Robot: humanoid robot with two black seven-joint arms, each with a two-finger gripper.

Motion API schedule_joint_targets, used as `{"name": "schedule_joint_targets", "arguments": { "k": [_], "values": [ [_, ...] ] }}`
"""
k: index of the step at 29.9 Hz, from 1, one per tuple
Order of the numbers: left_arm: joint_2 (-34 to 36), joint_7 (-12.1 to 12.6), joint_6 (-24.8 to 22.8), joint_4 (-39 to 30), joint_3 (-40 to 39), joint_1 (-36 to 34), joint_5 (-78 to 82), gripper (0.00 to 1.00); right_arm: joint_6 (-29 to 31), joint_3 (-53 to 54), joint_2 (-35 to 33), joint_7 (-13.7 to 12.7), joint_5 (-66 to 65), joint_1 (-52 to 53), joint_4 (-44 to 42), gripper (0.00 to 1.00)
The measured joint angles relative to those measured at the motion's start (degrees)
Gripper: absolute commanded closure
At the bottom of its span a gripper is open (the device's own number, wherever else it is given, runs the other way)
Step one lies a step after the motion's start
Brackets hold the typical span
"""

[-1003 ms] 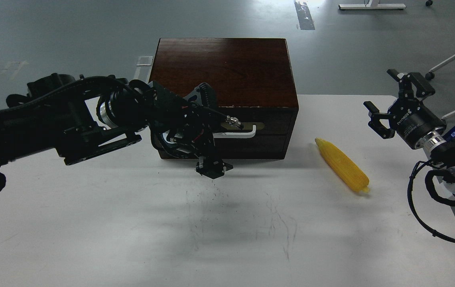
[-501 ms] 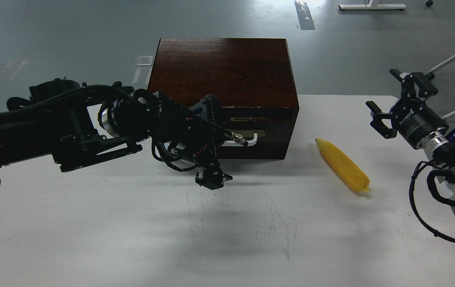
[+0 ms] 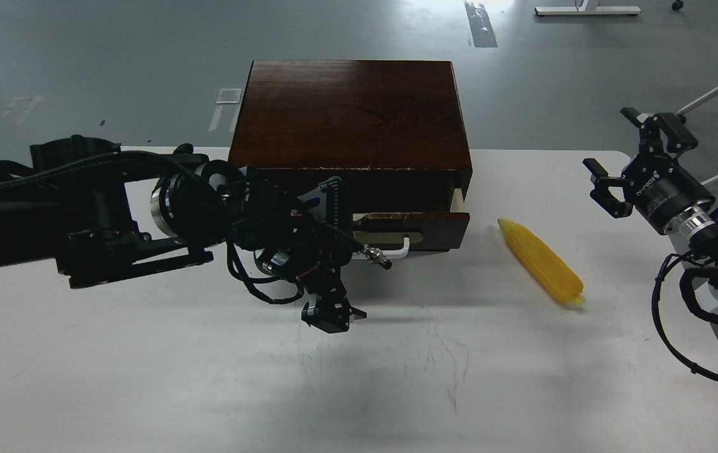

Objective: Put corn in drawer with both arms
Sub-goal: 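Pull the drawer handle toward the robot with the left gripper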

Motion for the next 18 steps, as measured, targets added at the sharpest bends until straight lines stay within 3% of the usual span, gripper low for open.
{"name": "schedule_joint_targets", "arguments": {
  "k": [18],
  "values": [
    [1.4,0.0,0.1,-1.2,-0.2,-1.6,0.0,0.01,0.0,0.1,-0.2,0.0,0.0,0.0,0.1,0.00]
  ]
}}
